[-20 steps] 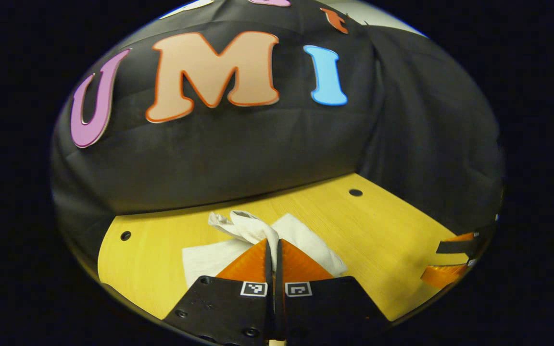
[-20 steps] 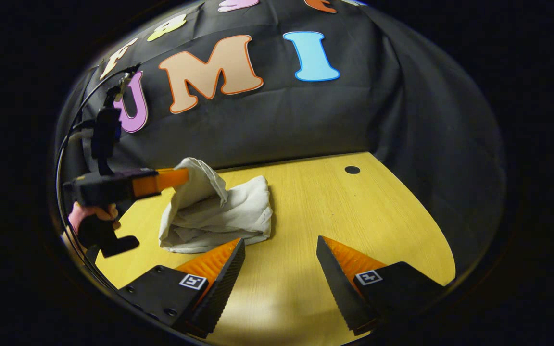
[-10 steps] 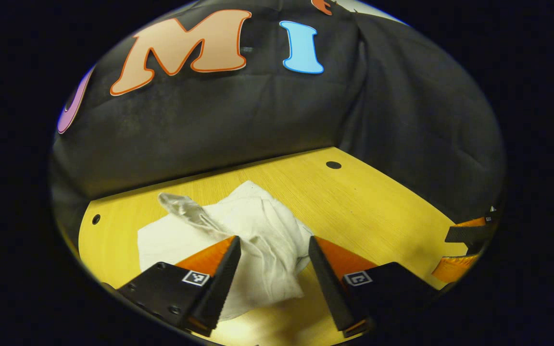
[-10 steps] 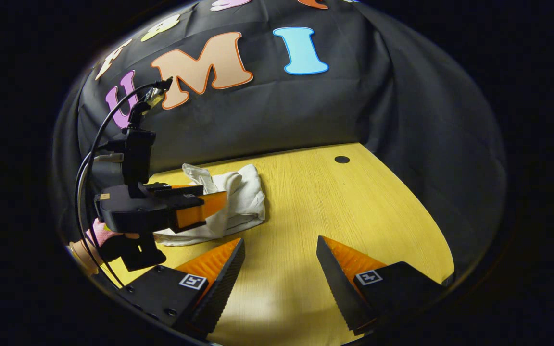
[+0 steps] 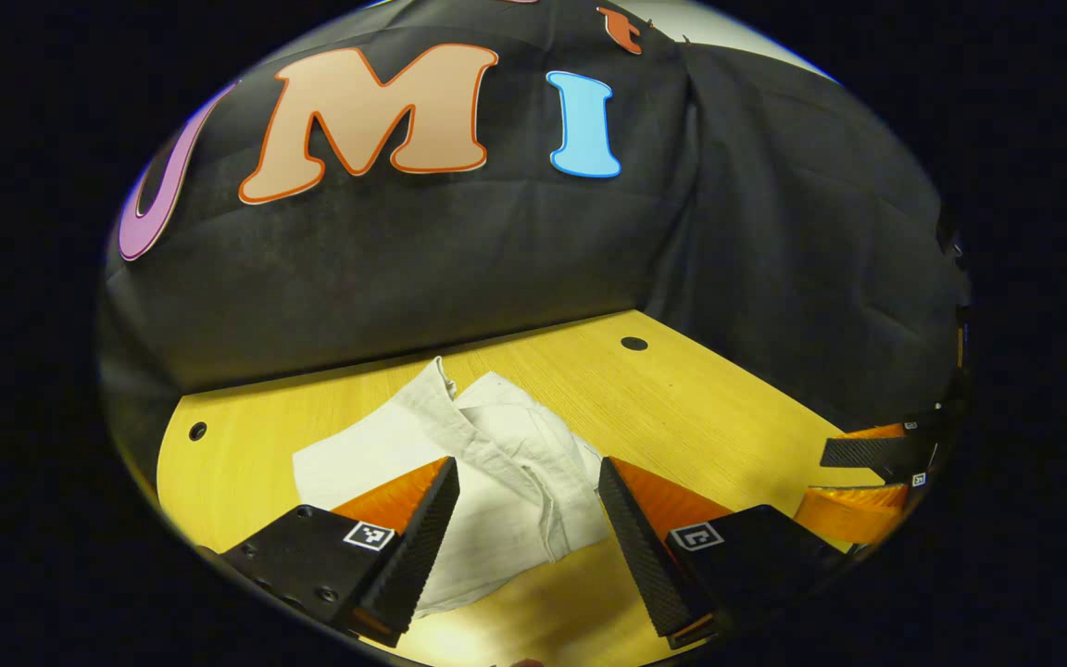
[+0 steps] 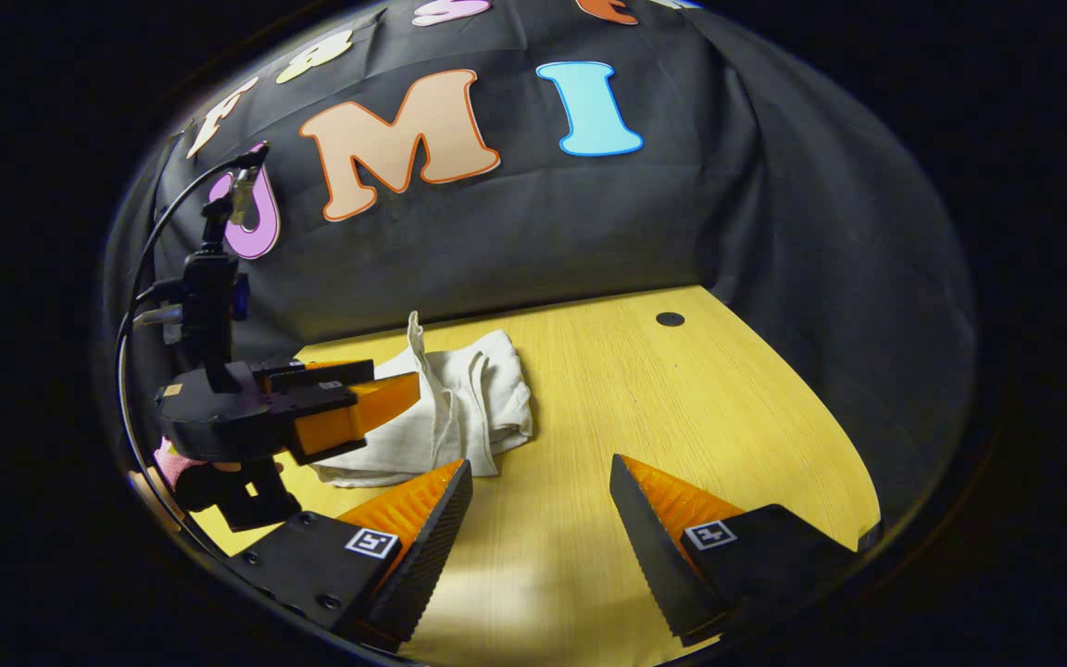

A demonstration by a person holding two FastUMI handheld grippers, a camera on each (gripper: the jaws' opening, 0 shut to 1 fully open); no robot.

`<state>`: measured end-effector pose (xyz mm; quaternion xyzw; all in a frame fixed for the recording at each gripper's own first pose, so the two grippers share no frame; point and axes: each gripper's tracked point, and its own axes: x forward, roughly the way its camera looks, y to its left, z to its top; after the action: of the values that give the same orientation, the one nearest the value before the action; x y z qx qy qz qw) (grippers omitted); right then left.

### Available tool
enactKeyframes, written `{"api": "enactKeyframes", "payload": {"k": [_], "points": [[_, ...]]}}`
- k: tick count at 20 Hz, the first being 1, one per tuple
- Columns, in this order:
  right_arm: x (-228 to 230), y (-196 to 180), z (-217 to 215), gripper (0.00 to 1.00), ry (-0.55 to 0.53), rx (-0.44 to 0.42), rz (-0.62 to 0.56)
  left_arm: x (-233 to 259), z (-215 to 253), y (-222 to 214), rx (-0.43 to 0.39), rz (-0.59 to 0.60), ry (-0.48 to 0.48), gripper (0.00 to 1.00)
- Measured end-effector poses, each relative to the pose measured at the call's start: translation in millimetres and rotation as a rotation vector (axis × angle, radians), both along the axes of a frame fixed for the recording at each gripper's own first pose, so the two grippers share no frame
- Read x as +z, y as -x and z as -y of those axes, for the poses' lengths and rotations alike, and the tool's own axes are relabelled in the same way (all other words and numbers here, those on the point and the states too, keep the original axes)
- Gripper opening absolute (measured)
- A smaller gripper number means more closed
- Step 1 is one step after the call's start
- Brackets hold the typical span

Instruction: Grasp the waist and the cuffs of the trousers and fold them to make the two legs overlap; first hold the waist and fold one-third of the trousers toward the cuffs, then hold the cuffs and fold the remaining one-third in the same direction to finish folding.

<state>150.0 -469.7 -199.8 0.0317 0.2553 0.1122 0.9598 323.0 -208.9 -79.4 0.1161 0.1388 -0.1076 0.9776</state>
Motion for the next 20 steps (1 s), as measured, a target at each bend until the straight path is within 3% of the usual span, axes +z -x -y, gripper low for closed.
{"api": "enactKeyframes", "payload": {"k": [9,12,20], "points": [[42.0,13.5,-49.8,0.96,0.003,0.033,0.106,38.4,-68.4,70.8,0.066,0.05,0.048,0.91],[64.8,18.2,-64.7,0.97,-0.009,0.05,0.197,52.6,-93.4,91.6,0.105,0.084,0.043,0.9],[78.5,37.0,-75.3,0.96,0.001,0.037,0.267,58.0,-116.9,118.5,0.152,0.09,0.085,0.92]]}}
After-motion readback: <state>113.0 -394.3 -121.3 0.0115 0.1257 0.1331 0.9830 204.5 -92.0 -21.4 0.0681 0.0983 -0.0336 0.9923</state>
